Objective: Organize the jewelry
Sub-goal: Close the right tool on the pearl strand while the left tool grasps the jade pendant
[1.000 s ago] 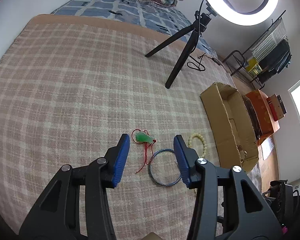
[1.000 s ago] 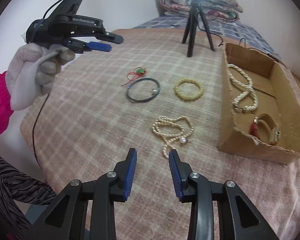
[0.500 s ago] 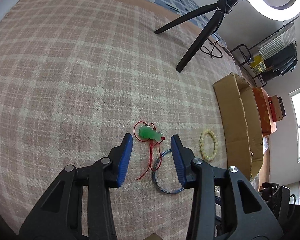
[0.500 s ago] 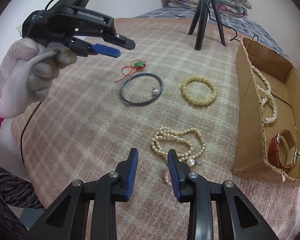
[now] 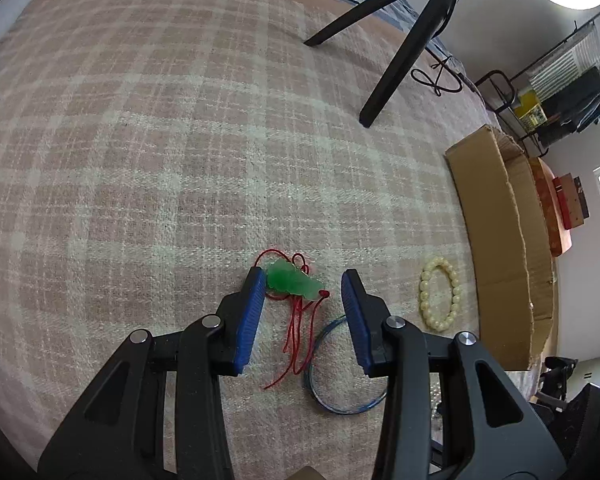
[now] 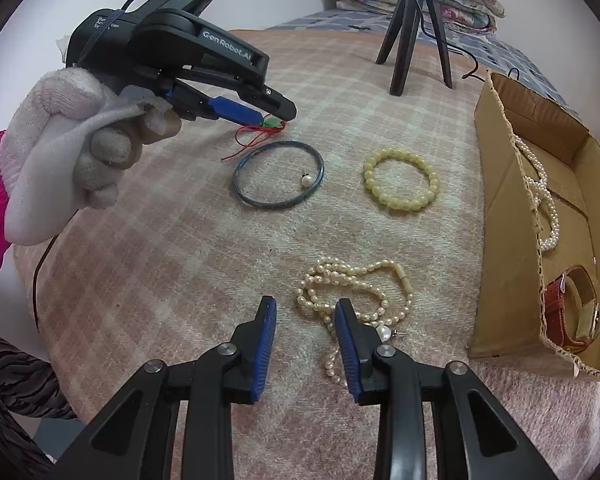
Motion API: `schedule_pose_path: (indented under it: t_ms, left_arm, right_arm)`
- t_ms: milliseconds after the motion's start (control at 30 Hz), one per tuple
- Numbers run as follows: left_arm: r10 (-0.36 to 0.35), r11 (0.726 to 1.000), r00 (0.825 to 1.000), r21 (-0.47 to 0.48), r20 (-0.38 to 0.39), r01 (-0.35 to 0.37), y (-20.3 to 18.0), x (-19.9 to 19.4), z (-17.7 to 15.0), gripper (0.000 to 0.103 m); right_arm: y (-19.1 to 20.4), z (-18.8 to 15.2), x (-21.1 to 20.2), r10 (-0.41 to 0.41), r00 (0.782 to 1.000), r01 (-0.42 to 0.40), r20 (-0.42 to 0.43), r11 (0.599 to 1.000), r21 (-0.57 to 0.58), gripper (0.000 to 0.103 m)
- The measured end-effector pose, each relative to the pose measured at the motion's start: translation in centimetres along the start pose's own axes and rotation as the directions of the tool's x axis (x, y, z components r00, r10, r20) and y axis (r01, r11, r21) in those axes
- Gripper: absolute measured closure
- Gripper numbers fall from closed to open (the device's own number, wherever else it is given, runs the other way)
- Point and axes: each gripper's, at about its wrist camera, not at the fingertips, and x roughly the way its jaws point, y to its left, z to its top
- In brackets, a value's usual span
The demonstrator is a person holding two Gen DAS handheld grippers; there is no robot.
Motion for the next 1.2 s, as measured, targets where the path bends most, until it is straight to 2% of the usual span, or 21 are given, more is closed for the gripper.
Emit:
schedule_pose_path:
  t_ms: [200, 333, 600, 700, 833, 1067, 1200]
  left_arm:
    - [0.082, 0.995, 0.997, 0.053, 0.008, -0.083, -0.8, 0.6, 0.0, 0.063]
    - [0.141, 0.983, 0.99, 0.115, 0.024, -0.142, -1.5, 1.0, -0.4, 0.072]
    - [0.115, 0.988, 0.993, 0.102, 0.022, -0.117, -1.1, 0.8, -0.1, 0.075]
    - [0.098, 0.991, 0.995, 0.09, 0.02, -0.099, -0.7, 0.6, -0.1, 0.075]
    - [0.078, 0.995, 0.997, 0.059, 0.023, -0.079, 0.4, 0.0, 0.3, 0.075]
    - [0.068, 0.997, 0.997, 0.033, 0.04, -0.069, 1.1, -1.2, 0.2, 0.076]
    - [0.062, 0.998, 0.996, 0.029, 0.058, -0.063, 1.0, -2.0, 0.2, 0.076]
  right_arm:
    - [0.2, 0.0, 0.2, -0.009, 1.0, 0.009, -0.001, 1.0, -0.011, 0.072]
    - [0.1, 0.1, 0.6, -0.01, 1.0, 0.01, -0.003, 1.0, -0.012, 0.072]
    - [0.4, 0.4, 1.0, -0.037, 0.999, 0.036, -0.009, 0.999, -0.027, 0.075]
    - [0.4, 0.5, 1.1, -0.054, 0.998, 0.054, -0.011, 0.998, -0.029, 0.082]
    - [-0.5, 0.6, 1.0, -0.051, 0.999, 0.051, -0.01, 0.999, 0.009, 0.097]
    - [-1.0, 0.5, 0.4, -0.008, 1.0, 0.007, 0.017, 0.999, 0.049, 0.097]
    - [-0.8, 0.7, -0.5, 0.01, 0.999, -0.013, 0.043, 0.999, 0.049, 0.101]
